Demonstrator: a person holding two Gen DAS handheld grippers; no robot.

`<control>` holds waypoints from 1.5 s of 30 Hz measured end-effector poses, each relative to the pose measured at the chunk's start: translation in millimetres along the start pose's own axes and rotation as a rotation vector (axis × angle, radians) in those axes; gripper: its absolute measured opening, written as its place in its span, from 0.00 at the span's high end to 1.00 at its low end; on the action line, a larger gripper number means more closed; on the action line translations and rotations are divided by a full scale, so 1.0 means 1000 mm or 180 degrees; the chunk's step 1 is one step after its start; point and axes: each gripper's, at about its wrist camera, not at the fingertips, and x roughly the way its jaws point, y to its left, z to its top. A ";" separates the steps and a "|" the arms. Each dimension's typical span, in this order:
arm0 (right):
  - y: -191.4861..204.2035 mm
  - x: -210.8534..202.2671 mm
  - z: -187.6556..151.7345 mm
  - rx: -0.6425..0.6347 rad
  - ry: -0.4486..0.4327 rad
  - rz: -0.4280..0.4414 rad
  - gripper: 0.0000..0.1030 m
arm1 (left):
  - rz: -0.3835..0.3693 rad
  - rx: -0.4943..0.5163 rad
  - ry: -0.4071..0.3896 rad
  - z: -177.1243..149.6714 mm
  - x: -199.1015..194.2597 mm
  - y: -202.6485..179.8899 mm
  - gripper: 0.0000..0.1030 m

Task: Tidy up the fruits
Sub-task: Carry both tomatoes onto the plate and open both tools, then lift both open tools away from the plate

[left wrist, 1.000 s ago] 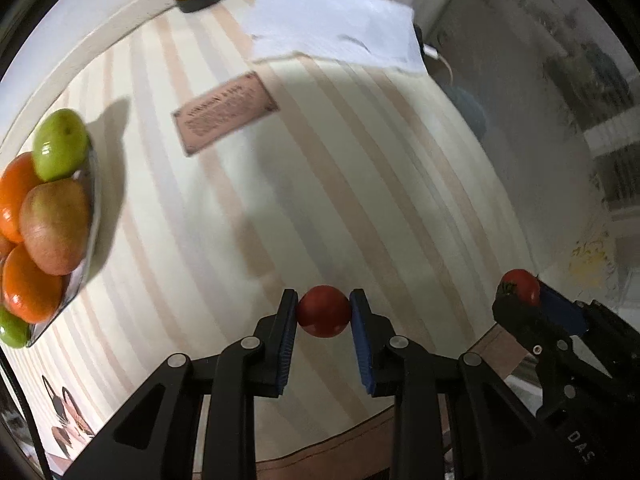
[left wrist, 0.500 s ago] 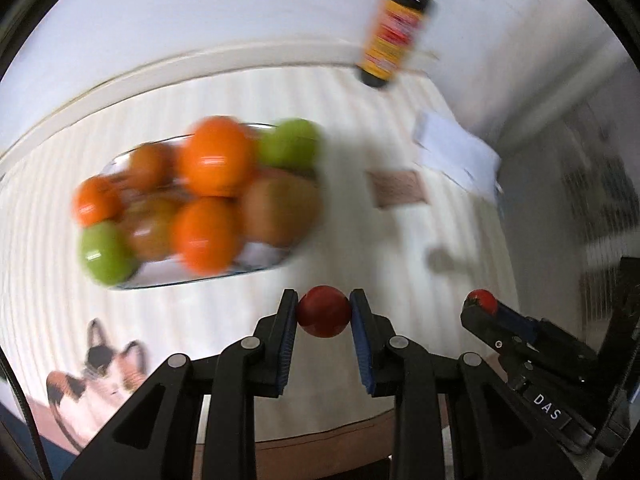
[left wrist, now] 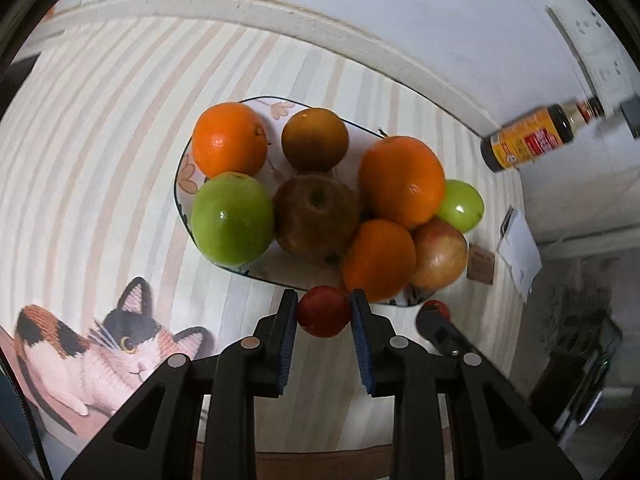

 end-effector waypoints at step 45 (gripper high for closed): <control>0.022 -0.017 0.006 -0.0388 -0.0056 -0.0938 0.07 | 0.0385 0.0222 -0.0080 -0.002 0.000 -0.005 0.13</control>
